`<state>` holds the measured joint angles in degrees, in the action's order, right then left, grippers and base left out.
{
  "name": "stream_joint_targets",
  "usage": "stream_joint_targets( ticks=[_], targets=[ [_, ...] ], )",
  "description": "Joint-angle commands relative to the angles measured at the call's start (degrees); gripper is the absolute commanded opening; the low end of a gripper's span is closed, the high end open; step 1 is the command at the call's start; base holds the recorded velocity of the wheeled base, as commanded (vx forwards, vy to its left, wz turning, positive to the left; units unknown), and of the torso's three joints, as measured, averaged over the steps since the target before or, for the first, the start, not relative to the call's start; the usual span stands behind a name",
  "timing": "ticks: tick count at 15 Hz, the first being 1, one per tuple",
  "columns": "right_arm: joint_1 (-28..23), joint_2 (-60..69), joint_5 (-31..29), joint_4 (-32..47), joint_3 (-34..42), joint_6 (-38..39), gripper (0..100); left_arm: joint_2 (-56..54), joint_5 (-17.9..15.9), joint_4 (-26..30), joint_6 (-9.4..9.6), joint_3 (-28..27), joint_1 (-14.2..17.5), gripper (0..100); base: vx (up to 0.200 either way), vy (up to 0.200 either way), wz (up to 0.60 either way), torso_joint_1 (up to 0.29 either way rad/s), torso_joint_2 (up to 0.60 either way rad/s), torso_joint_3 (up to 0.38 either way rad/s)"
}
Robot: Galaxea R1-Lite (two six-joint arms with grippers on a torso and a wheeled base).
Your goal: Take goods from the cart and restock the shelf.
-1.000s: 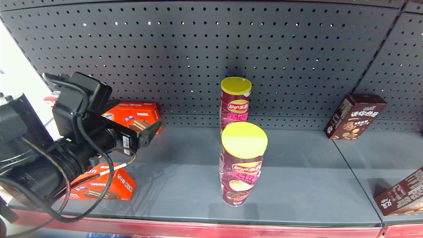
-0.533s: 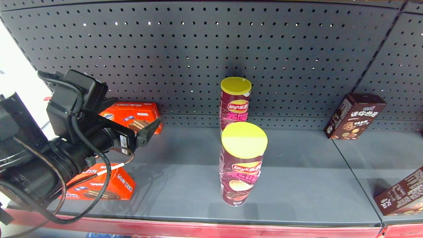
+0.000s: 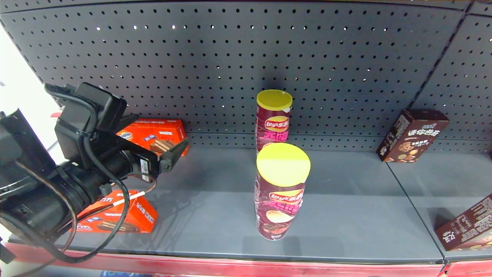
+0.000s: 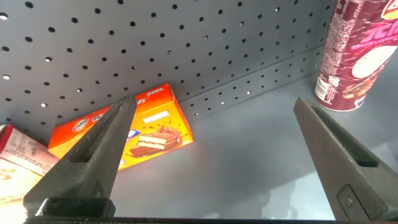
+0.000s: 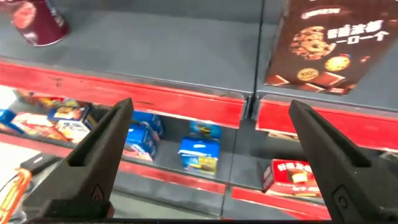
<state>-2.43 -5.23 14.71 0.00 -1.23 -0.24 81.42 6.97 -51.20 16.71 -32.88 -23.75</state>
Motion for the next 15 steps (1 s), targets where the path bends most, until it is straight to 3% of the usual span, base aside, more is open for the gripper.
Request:
stream_joint_targets(
  ticks=[1, 8, 9, 10, 11, 15],
  targets=[
    [3.9, -0.9, -0.1, 0.0, 0.0, 0.0, 100, 0.1, 0.1, 0.0, -0.01, 0.0, 0.0, 100, 0.000, 0.000, 0.00, 0.000, 0.00, 0.000],
    [2.6, 2.2, 1.6, -0.4, 0.2, 0.0, 100, -2.5, 0.1, 0.0, -0.10, 1.1, 0.2, 100, 0.000, 0.000, 0.00, 0.000, 0.00, 0.000],
    [0.7, 2.6, -2.4, -0.5, 0.3, 0.1, 100, -2.5, 0.1, 0.0, -0.10, 1.0, 0.2, 100, 0.000, 0.000, 0.00, 0.000, 0.00, 0.000],
    [0.7, 3.1, -14.4, -0.3, 1.1, -1.2, 100, -2.5, 0.1, 0.0, -0.10, 1.1, 0.3, 100, 0.000, 0.000, 0.00, 0.000, 0.00, 0.000],
    [1.4, 5.2, -20.0, 0.0, 1.2, 0.2, 100, -2.8, 0.1, 0.0, -0.10, 1.1, 0.4, 100, 0.000, 0.000, 0.00, 0.000, 0.00, 0.000],
    [1.5, 5.2, -18.8, 0.0, 1.2, -0.1, 100, -3.3, 0.1, 0.0, -0.10, 1.0, 0.3, 100, 0.000, 0.000, 0.00, 0.000, 0.00, 0.000]
  ],
)
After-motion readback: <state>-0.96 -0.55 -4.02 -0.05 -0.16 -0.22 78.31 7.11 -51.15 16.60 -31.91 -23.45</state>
